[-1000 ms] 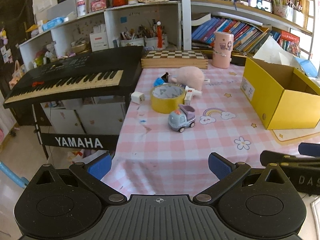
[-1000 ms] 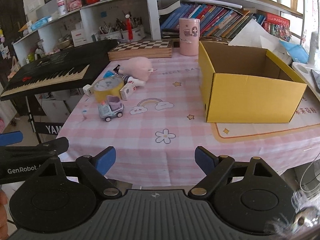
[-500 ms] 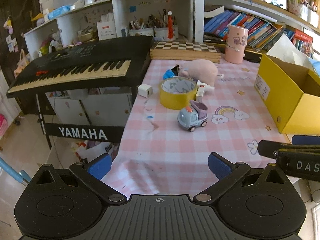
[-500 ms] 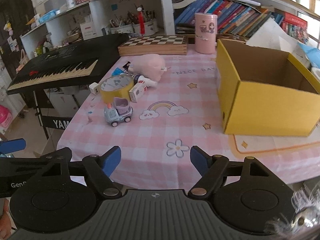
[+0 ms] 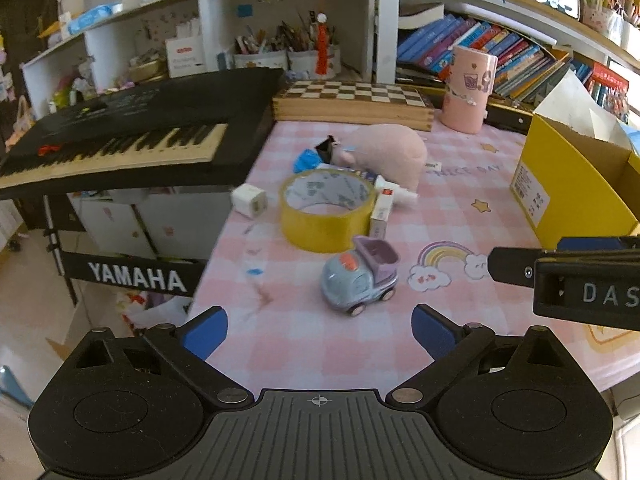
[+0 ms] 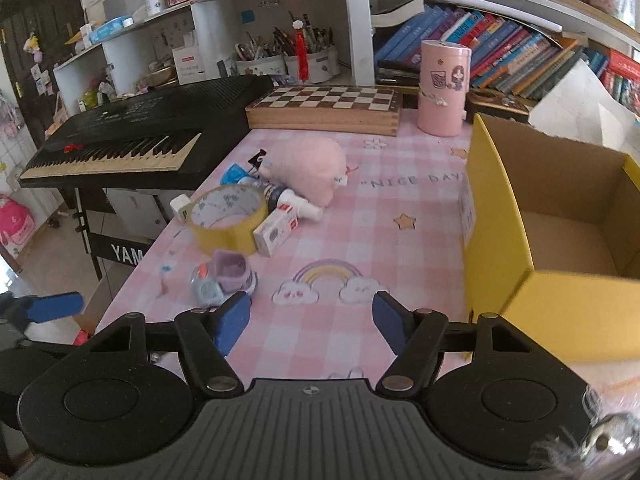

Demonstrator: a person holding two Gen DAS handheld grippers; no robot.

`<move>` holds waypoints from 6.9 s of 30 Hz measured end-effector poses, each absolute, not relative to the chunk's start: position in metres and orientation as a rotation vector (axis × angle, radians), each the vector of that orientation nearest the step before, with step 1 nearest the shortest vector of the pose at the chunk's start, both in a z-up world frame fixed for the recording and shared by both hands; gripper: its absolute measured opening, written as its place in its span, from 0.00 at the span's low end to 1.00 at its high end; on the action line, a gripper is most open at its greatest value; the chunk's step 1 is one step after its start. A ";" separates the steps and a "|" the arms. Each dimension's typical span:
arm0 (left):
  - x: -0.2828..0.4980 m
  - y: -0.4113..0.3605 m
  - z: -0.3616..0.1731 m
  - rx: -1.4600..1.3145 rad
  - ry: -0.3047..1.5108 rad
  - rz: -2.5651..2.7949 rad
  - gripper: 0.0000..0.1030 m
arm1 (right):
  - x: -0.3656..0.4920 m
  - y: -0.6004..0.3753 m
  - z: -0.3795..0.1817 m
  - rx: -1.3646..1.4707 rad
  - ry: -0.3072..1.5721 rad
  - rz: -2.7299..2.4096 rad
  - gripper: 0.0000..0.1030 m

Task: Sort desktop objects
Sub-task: 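Grasp the grey toy dump truck with the left gripper while the right tool approaches the tape, then grasp the yellow tape roll with the right gripper and lift it, then carry the truck and tape roll with both grippers toward the yellow box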

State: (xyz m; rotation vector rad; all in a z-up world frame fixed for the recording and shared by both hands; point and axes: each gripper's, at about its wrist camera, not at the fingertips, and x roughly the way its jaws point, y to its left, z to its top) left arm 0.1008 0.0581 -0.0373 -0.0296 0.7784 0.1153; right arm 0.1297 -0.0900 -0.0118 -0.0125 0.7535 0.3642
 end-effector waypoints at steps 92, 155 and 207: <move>0.097 0.115 -0.012 -0.174 0.664 0.313 0.61 | 0.223 0.012 0.004 -0.180 0.614 0.697 0.88; -0.013 -0.006 0.003 0.000 0.674 -0.418 0.61 | -0.052 -0.181 -0.005 0.142 0.783 -0.038 0.88; 0.028 -0.079 0.029 0.036 0.596 -0.511 0.61 | -0.025 -0.258 0.006 0.174 0.743 -0.144 0.88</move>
